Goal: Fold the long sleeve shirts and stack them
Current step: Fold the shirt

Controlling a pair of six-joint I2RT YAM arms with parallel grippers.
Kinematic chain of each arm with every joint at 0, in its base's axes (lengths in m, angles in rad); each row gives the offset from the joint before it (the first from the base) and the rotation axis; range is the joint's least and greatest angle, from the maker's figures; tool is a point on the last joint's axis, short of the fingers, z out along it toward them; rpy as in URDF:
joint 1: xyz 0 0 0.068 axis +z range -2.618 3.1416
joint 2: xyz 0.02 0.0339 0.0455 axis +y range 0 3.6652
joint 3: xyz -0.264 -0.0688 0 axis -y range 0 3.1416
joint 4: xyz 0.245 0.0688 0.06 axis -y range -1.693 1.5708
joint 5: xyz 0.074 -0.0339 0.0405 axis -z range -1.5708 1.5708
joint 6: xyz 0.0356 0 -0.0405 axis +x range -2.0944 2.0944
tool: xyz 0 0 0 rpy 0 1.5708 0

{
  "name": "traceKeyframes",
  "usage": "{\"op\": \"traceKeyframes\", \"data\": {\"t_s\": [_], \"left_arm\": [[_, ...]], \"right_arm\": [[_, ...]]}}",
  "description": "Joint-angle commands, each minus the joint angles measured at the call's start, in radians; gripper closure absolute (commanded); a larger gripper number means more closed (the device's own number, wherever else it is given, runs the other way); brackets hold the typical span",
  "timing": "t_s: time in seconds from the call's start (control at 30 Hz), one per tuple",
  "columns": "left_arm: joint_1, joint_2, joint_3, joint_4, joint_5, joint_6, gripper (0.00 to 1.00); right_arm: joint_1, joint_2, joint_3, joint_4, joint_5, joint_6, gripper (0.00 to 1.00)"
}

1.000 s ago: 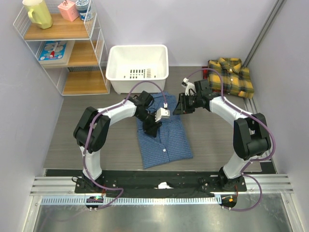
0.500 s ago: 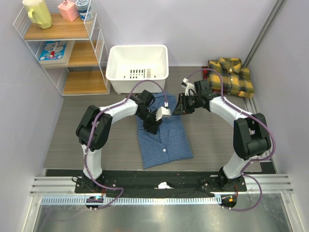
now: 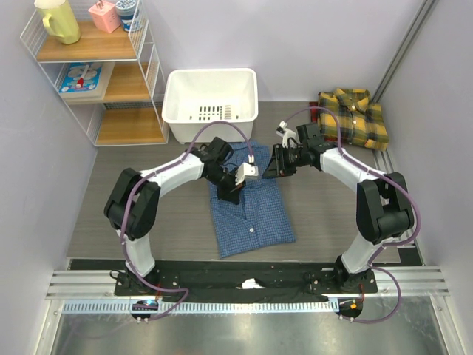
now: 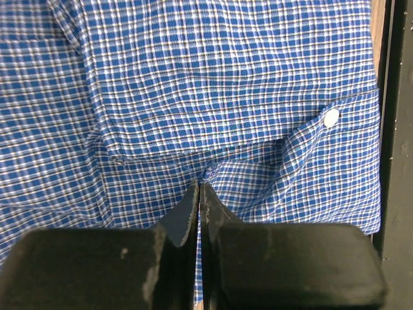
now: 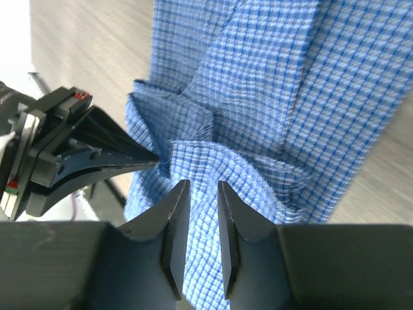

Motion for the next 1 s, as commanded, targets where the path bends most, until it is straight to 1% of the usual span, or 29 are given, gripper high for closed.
{"op": "traceKeyframes", "data": {"t_s": [0.0, 0.23, 0.33, 0.5, 0.63, 0.67, 0.97], "left_arm": [[0.001, -0.054, -0.006, 0.024, 0.025, -0.011, 1.00], [0.007, -0.084, -0.003, 0.040, 0.036, -0.018, 1.00], [0.009, -0.083, 0.026, 0.014, 0.028, -0.018, 1.00], [0.020, -0.094, 0.028, 0.010, 0.037, -0.018, 1.00], [0.027, -0.112, 0.029, 0.034, 0.048, -0.052, 1.00], [0.030, -0.121, 0.026, 0.058, 0.050, -0.070, 1.00], [0.035, -0.106, 0.054, 0.092, 0.051, -0.100, 1.00]], "right_arm": [[0.002, -0.002, -0.028, 0.010, -0.091, 0.040, 0.72], [0.035, -0.004, -0.065, 0.018, -0.126, 0.045, 0.74], [0.079, 0.013, -0.078, 0.045, -0.141, 0.071, 0.76], [0.156, 0.044, -0.075, 0.071, -0.072, 0.062, 0.78], [0.183, 0.111, -0.053, 0.082, -0.002, 0.046, 0.79], [0.187, 0.122, -0.049, 0.087, 0.001, 0.051, 0.79], [0.214, 0.190, -0.013, 0.153, 0.031, 0.071, 0.80]]}}
